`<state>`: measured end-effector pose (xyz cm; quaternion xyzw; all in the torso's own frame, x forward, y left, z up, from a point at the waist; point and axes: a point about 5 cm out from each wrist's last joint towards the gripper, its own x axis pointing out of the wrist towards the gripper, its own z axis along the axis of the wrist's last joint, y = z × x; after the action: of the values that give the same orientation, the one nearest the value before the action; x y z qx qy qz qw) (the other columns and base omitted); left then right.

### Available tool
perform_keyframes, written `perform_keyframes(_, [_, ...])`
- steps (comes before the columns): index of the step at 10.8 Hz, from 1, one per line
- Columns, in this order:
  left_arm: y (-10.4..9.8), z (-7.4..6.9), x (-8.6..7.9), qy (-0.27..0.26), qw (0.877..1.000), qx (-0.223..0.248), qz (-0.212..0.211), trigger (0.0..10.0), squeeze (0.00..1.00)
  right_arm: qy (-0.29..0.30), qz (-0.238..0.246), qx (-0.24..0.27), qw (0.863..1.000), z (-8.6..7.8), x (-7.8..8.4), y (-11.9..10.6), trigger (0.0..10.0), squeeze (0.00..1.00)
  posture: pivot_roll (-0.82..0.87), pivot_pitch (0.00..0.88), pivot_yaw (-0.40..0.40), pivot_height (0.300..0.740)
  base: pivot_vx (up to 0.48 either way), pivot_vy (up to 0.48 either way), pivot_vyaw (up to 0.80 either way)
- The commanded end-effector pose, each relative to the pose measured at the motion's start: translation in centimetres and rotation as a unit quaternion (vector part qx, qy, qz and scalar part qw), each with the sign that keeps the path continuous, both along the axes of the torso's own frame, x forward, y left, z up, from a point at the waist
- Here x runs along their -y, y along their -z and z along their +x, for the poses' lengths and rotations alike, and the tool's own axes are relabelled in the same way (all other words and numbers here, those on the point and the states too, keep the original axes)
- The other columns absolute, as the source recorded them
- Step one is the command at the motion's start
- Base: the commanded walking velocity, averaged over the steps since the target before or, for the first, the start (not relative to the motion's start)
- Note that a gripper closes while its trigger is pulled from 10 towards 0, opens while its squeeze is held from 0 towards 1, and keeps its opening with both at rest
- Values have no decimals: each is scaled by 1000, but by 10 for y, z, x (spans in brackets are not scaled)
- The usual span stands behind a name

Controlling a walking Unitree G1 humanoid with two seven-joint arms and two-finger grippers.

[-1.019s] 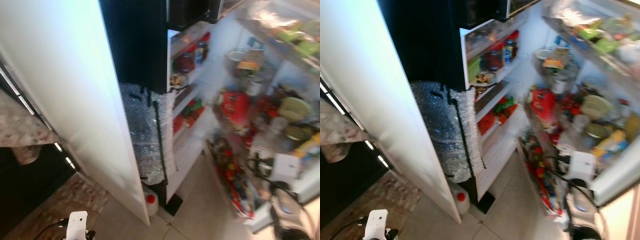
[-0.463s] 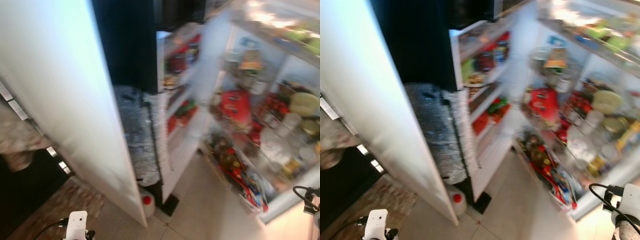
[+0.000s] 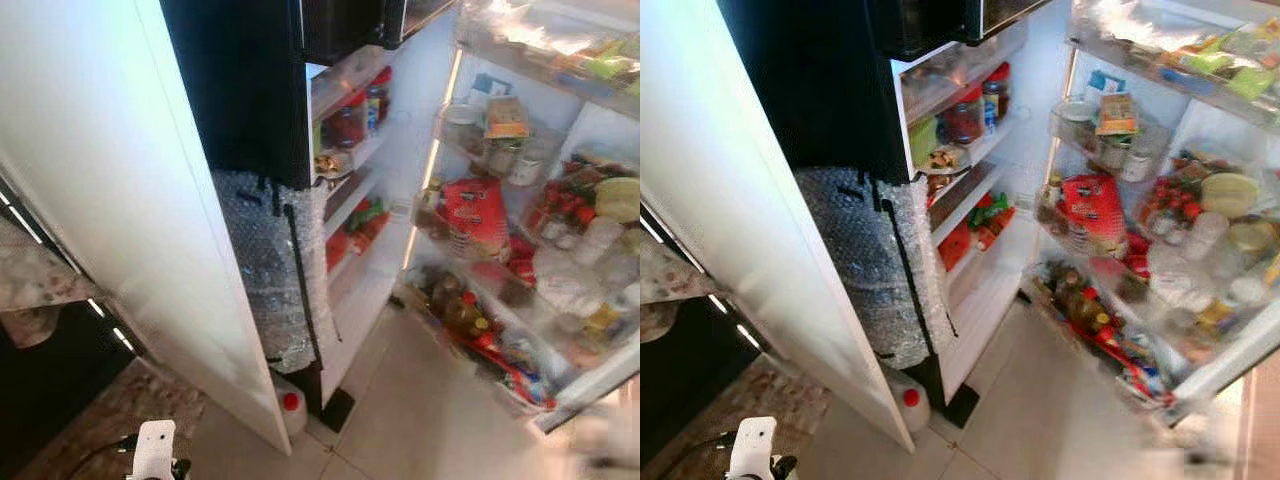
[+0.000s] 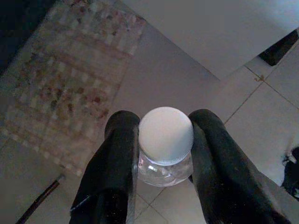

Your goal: Restocking fridge

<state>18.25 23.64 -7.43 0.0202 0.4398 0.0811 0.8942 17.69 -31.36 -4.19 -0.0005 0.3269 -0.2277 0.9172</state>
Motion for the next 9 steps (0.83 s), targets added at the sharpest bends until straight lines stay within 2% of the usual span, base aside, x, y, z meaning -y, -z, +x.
perform_keyframes(1, [0,-1,-2,4,1000,-9,10,10000,0,-31,46,-34,998,-1,-25,14,10000,0,-117,0,43,740,0,0,0])
perform_keyframes(2, [0,-1,-2,4,1000,-9,11,10000,0,-57,67,-69,994,-6,-46,27,10000,0,-108,0,42,740,0,0,0])
perform_keyframes(3, [0,0,-2,-1,1000,-6,11,10000,0,-111,83,-104,985,-12,-74,39,10000,0,-92,0,39,740,0,0,0])
perform_keyframes(4, [0,-1,-2,-3,1000,-4,12,10000,0,-115,91,-107,983,-13,-80,41,10000,0,-87,0,39,740,0,0,0])
perform_keyframes(5, [0,-1,-3,-7,1000,-3,13,10000,0,-78,124,-97,984,-16,-87,43,10000,0,-84,0,43,740,0,0,0])
perform_keyframes(7, [0,-2,-4,-8,1000,-5,12,10000,0,-46,138,-98,985,-19,-87,45,10000,0,-76,0,42,740,0,0,0])
perform_keyframes(8, [0,-2,-4,-2,1000,-7,18,10000,0,-44,139,-104,984,-21,-87,46,10000,0,-76,0,41,740,0,0,0])
perform_keyframes(9, [0,-2,-5,4,1000,-8,20,10000,0,-62,127,-101,985,-20,-86,45,10000,0,-82,0,44,740,0,-379,413])
